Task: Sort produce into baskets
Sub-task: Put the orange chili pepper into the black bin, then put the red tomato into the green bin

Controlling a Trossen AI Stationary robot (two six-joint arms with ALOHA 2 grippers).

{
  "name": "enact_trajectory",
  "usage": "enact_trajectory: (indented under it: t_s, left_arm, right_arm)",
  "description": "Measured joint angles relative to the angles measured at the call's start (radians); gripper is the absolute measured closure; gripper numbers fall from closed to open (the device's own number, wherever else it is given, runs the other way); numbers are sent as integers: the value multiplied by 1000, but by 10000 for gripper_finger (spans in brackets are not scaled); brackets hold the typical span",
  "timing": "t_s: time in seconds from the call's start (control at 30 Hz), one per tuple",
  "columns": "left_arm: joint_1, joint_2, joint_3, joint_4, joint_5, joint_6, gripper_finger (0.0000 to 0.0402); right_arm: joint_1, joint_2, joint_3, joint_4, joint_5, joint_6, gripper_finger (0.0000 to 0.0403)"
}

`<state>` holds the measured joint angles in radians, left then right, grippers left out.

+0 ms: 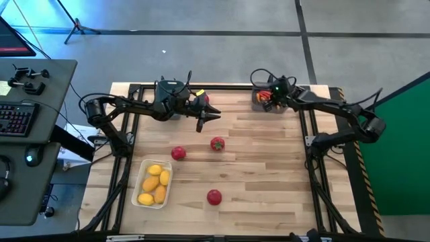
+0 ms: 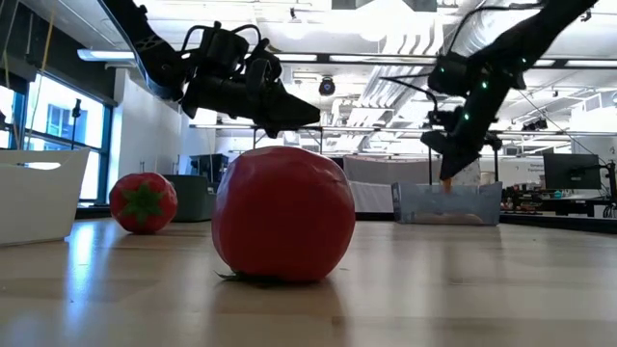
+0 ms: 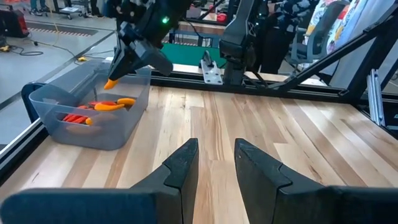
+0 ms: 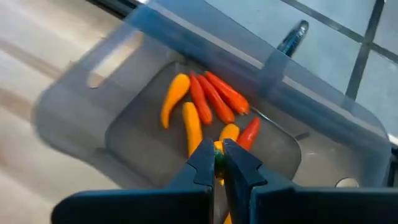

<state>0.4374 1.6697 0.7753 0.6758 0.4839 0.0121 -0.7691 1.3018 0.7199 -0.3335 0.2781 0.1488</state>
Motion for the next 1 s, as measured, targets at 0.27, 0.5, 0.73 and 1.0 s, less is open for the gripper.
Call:
enact_trajectory:
  t_s: [0.27,0.5,0.73,1.0]
  left_arm:
    - [0,0,0,0,0,0,309]
    - [25,0,0,-56,5,18,309]
    - [157,0,29,-201,2,-30,323]
    - [173,0,240,-744,-325,262,327]
  right_arm:
    - [-44,0,-91,76,0,37,361]
    - [-40,1,-84,77,-1,35,275]
    - [-15,0,-32,77,-1,34,195]
    - [53,0,-27,117,-1,27,176]
